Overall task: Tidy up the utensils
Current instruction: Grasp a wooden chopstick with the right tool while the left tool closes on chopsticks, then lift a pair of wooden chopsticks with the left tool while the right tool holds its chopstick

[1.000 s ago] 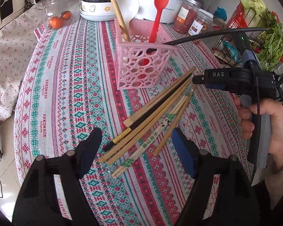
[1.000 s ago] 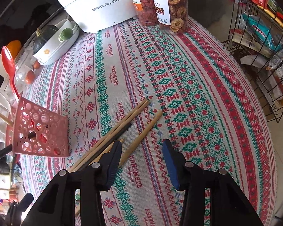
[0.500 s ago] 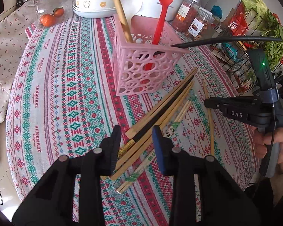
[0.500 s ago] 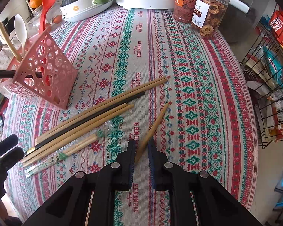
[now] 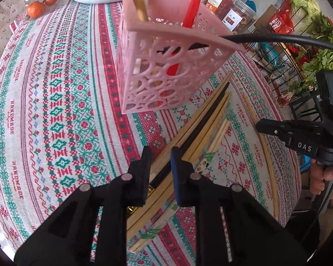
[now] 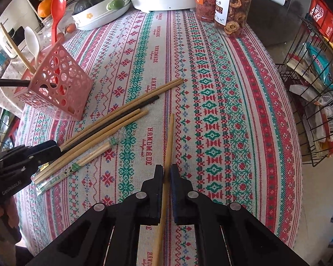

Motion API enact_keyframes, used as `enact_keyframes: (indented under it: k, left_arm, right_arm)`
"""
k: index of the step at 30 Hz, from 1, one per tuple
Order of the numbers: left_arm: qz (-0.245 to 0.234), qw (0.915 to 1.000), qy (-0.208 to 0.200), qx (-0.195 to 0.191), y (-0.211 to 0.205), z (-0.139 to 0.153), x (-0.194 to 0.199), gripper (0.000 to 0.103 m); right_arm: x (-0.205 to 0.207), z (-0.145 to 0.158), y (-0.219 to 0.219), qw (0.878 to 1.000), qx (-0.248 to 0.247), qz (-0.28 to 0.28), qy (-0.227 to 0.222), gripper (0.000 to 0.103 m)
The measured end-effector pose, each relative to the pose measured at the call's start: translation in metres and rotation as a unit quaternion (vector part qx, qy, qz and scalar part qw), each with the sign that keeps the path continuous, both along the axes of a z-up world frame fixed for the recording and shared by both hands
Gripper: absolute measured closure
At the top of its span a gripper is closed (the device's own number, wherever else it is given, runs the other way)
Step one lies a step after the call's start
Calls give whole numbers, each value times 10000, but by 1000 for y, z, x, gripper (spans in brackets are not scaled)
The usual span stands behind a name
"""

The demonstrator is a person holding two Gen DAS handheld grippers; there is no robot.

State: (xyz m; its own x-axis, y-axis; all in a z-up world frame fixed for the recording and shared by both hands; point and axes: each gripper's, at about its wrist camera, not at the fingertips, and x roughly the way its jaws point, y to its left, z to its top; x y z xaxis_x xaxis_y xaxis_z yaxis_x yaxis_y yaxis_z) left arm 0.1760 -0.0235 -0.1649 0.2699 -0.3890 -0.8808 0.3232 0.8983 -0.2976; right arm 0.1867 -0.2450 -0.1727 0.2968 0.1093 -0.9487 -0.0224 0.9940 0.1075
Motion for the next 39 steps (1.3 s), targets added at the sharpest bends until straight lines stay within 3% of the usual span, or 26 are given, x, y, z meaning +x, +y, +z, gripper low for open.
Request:
enact_keyframes:
  k: [9,14,16,19,21,23,31,34,38,39]
  left_arm:
    - [-417,9982,138,416,-4,2,-25,103]
    - [-418,9965,395,614,17,0,-42,103]
    - [-379,9973,272,574,27,4,-48,103]
    - [-298,9986,14,432,38,11,-49,98]
    - [-249,9991,-127,310,38,15,-44,74]
    - [-235,9990,-295,253,33,18,-38,64]
    - [-345,9990,-279,69,-12,4,-6,64]
    - [-404,9989,-149,187,-24,-7,-3,72]
    - [-410,9983,-295,277,-35,-10,-8,75]
    - [-382,9985,-290,257,-38,-12,-8,80]
  right_arm:
    - [0,-6,10,9996,-115,232,145,97]
    - [-3,-6,13,9993,-116,297,199,97]
    - [-4,-6,14,9992,-104,320,217,97]
    - [-6,-5,16,9992,-79,338,222,97]
    - [-7,-6,19,9991,-59,354,241,96]
    - [-13,-4,27,9990,-43,364,263,96]
    - [-20,-5,29,9988,-7,392,290,95]
    - [-21,-4,29,9988,-35,399,294,94]
    - [-23,-3,32,9986,-64,443,276,89]
    - [-23,-3,34,9985,-85,462,265,88]
